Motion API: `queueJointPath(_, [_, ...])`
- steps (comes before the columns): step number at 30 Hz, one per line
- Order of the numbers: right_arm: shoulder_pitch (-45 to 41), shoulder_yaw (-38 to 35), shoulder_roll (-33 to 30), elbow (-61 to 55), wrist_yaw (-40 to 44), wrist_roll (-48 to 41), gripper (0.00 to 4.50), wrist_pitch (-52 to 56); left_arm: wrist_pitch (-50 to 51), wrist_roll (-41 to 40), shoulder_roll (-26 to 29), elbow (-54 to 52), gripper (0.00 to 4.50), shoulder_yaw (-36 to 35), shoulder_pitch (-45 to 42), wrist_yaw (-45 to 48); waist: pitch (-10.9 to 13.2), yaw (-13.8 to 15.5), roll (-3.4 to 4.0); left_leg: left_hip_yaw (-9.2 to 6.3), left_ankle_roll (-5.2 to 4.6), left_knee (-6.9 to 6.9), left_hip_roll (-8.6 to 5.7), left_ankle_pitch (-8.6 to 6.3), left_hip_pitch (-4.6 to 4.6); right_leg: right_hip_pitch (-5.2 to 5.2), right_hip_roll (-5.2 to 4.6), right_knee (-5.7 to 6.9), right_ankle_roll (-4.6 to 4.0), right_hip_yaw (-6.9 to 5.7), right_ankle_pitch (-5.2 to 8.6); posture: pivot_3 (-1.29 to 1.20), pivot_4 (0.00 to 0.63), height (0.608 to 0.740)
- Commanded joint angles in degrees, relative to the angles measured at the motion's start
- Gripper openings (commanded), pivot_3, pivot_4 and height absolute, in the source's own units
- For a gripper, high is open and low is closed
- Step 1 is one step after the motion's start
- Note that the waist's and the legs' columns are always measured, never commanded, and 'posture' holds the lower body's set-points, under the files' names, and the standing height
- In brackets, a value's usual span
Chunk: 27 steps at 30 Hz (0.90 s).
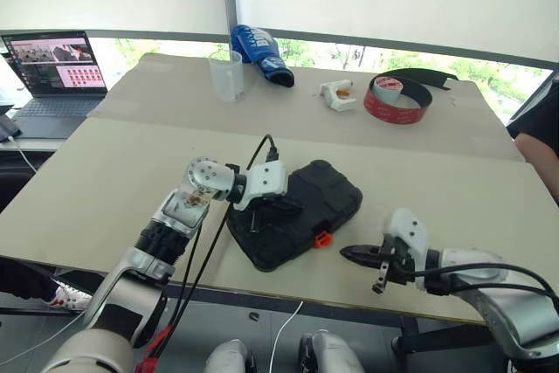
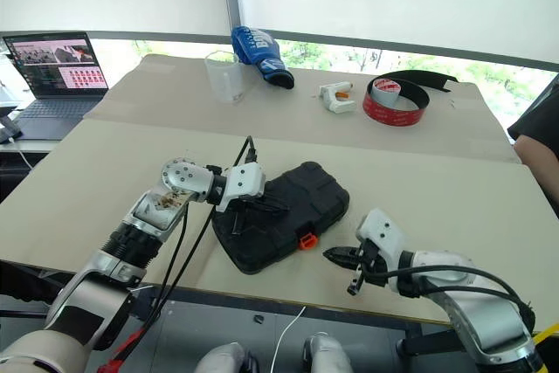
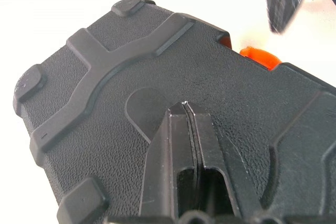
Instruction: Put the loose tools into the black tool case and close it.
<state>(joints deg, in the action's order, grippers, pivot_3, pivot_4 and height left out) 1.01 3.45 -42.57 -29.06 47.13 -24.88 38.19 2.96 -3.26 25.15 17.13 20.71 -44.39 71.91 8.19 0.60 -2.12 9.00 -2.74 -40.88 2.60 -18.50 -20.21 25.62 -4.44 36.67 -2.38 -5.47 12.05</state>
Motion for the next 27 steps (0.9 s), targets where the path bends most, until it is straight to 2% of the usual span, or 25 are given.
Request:
queueJointPath(1, [-2.07, 3.76, 2.33, 3.17, -1.92, 3.76, 0.00, -2.71, -0.78, 2.55, -0.12, 1.91, 0.03, 2.01, 0.11, 0.27, 0.00, -0.01, 0.00, 0.00, 0.00, 0.00, -0.01, 0.00, 0.00, 0.01, -0.01, 0.01, 0.00, 0.01, 0.00, 0.00, 0.150, 0.730])
queueJointPath(4, [-5.44, 6.59, 4.70, 7.09, -3.55, 7.16, 0.00, -4.44, -0.95, 2.74, -0.54, 2.44, 0.03, 2.07, -0.49, 0.37, 0.00, -0.18, 0.00, 0.03, 0.00, 0.00, -0.01, 0.00, 0.02, 0.00, 0.01, 0.01, 0.00, 0.03, 0.00, 0.00, 0.150, 0.730])
queueJointPath(8, [-9.71, 6.26, 8.24, 8.08, -5.16, 7.45, 0.00, -5.40, -2.53, 3.60, -0.53, 3.10, 0.03, 2.50, -0.80, 0.58, 0.00, -0.08, 0.00, 0.02, 0.01, -0.01, -0.01, 0.01, 0.00, 0.03, 0.01, 0.04, 0.01, 0.01, -0.01, 0.00, 0.150, 0.730])
queueJointPath(13, [-12.56, 0.00, 10.68, 1.57, -4.64, -0.33, 0.00, -1.39, -4.00, 4.26, -0.43, 3.68, 0.03, 2.90, -0.28, 0.44, 0.01, -0.34, 0.01, 0.07, 0.11, 0.00, -0.01, 0.07, -0.14, 0.23, 0.03, 0.06, -0.03, 0.03, -0.02, 0.00, 0.150, 0.730])
queueJointPath(18, [-15.20, -4.30, 11.30, -2.77, -5.88, -7.01, 0.00, 4.70, -5.26, 4.77, -0.66, 4.73, 0.03, 3.04, -0.09, 0.05, 0.02, -1.19, 0.02, 0.07, 0.16, 0.01, 0.00, 0.10, -0.12, 0.28, 0.04, 0.10, -0.05, 0.08, -0.03, 0.00, 0.150, 0.730])
queueJointPath(24, [-15.51, -2.15, 10.09, -1.28, -6.59, -4.79, 0.00, 4.20, -5.95, 5.33, -1.49, 6.29, 0.03, 2.76, -0.09, -0.95, -0.08, -0.71, 0.01, -0.04, 0.17, 0.12, -0.01, 0.10, -0.08, 0.21, 0.06, 0.09, -0.10, -0.02, 0.00, 0.00, 0.150, 0.730])
queueJointPath(27, [-13.82, -5.23, 6.68, -1.44, -4.66, -5.43, 0.00, 3.63, -0.25, 2.39, -0.11, 4.77, 0.03, -0.50, 0.46, -0.92, -0.08, -0.50, 0.02, 0.03, 0.09, 0.07, -0.10, 0.06, -0.12, 0.21, -0.02, 0.08, -0.09, 0.03, -0.01, 0.00, 0.150, 0.730])
